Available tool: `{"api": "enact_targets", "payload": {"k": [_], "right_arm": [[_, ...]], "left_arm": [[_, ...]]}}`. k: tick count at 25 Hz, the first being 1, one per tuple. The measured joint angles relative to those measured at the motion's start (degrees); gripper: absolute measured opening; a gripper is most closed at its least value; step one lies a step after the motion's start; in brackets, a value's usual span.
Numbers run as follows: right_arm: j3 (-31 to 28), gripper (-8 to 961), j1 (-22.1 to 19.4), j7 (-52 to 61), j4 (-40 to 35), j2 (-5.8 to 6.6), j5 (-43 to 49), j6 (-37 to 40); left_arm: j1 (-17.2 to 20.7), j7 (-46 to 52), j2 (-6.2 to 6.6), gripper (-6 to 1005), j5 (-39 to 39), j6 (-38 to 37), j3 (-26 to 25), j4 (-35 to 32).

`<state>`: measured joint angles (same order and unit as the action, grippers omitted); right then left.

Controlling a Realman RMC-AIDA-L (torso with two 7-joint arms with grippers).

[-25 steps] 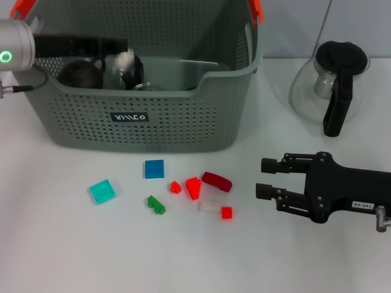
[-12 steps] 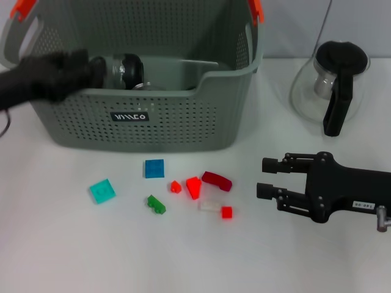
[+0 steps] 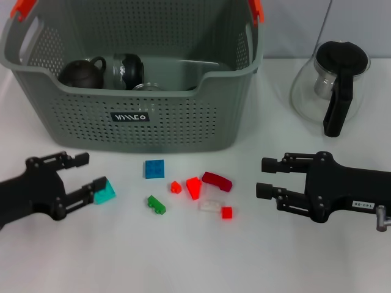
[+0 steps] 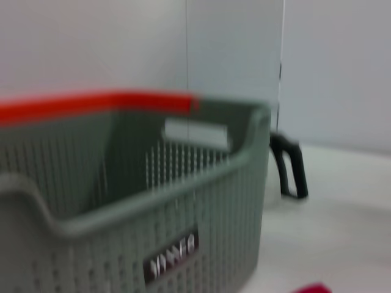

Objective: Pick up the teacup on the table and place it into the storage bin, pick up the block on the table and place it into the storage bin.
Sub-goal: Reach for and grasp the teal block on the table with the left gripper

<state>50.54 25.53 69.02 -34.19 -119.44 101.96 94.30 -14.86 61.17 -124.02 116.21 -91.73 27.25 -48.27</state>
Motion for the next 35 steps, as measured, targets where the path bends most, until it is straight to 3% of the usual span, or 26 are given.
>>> {"api": "enact_targets", "payload": {"k": [6, 17, 35], "right_arm": [[0.1, 523, -0.1, 0.1, 0.0, 0.0, 0.0, 0.0], [-0.1, 523, -0.4, 0.1, 0.0, 0.0, 0.0, 0.0], [0.0, 523, -0.5, 0.1, 0.0, 0.0, 0.0, 0.0]], "left_arm": [[-2.4, -0.4, 0.02, 568, 4.1, 8.4, 1.3, 4.6], [-3.7, -1.7, -0.28, 570, 5.6, 16.8, 5.6, 6.3], [-3.9, -2.8, -0.32, 578, 5.6, 20.4, 5.7, 8.2]]}}
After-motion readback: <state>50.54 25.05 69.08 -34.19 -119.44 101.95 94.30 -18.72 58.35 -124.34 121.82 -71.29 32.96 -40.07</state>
